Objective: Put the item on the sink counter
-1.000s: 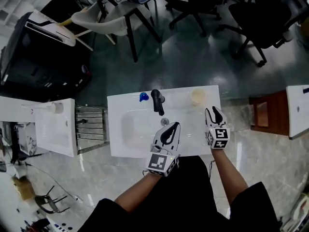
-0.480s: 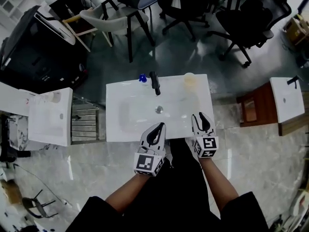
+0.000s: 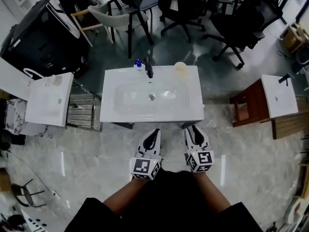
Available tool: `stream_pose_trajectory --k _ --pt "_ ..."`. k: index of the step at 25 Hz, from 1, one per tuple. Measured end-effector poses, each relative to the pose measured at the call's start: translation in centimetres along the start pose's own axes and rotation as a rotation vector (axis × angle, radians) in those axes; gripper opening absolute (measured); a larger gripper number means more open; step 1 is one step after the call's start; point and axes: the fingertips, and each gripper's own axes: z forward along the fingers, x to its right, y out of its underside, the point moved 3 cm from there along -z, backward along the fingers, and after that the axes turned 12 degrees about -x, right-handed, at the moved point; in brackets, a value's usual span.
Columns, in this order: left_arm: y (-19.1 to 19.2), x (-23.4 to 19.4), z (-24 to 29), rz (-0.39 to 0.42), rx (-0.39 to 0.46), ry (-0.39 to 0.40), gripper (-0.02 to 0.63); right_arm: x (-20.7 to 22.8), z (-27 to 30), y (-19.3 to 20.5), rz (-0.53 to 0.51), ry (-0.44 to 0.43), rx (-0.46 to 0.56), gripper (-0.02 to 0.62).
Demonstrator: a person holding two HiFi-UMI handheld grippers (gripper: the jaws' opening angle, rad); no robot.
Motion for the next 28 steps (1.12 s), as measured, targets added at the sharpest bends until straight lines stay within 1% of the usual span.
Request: stream_pose_trajectory --k 2,4,6,8,10,11,13,15,18,20,22,25,28 --pt "1.7 3.1 -1.2 -0.002 -0.006 -0.018 0.014 -0.1 -3.0 1.9 0.030 -0.041 -0.034 0.135" --pt "3.2 6.4 -2.5 -0.025 -0.007 -0.029 0.013 -0.2 -6.4 3.4 0.033 -0.073 -0.064 0.118" --pt "4.7 9.9 -3.7 -0.041 0.004 -0.042 0.013 -0.1 -9.8 4.5 0.005 -0.103 -0.071 0.076" --pt "6.0 13.5 -4.9 -0.027 0.024 -0.083 0.012 0.1 -13.0 5.7 -0.034 -0.128 -0.085 0.057" --pt "6.7 17.0 -6.4 0.005 0.051 -0.101 0.013 0.5 -16.4 6.6 -0.056 -0.127 -0.083 0.046" --pt "6.9 18.6 -7.1 0.018 0.055 -0.092 0.012 0.5 -18.0 6.9 -0.063 -0.120 -0.074 0.044" --pt "7.1 20.9 -8.1 0.024 0.035 -0.069 0.014 0.6 -21.0 7.1 -0.080 -0.097 -0.047 0.044" --pt "7.3 22.4 -8.9 0.033 0.009 -0.058 0.013 0.6 -23.2 6.8 -0.090 -0.078 -0.017 0.044" --pt "7.7 23.4 -9.7 0.078 -0.028 -0.069 0.014 1.2 -25.7 6.0 -0.077 -0.056 0.044 0.044" --pt "8.6 23.6 -9.9 0.086 -0.050 -0.081 0.014 1.8 -26.6 5.6 -0.066 -0.039 0.079 0.044" --pt "9.3 23.9 -10.1 0.102 -0.061 -0.074 0.013 2.0 -27.0 5.8 -0.057 -0.032 0.094 0.041" --pt "9.7 24.9 -10.5 0.143 -0.078 -0.024 0.013 1.4 -27.4 6.6 -0.055 -0.023 0.081 0.034" --pt "8.9 25.3 -10.4 0.125 -0.066 0.029 0.013 0.7 -27.3 6.5 -0.072 -0.021 0.064 0.032"
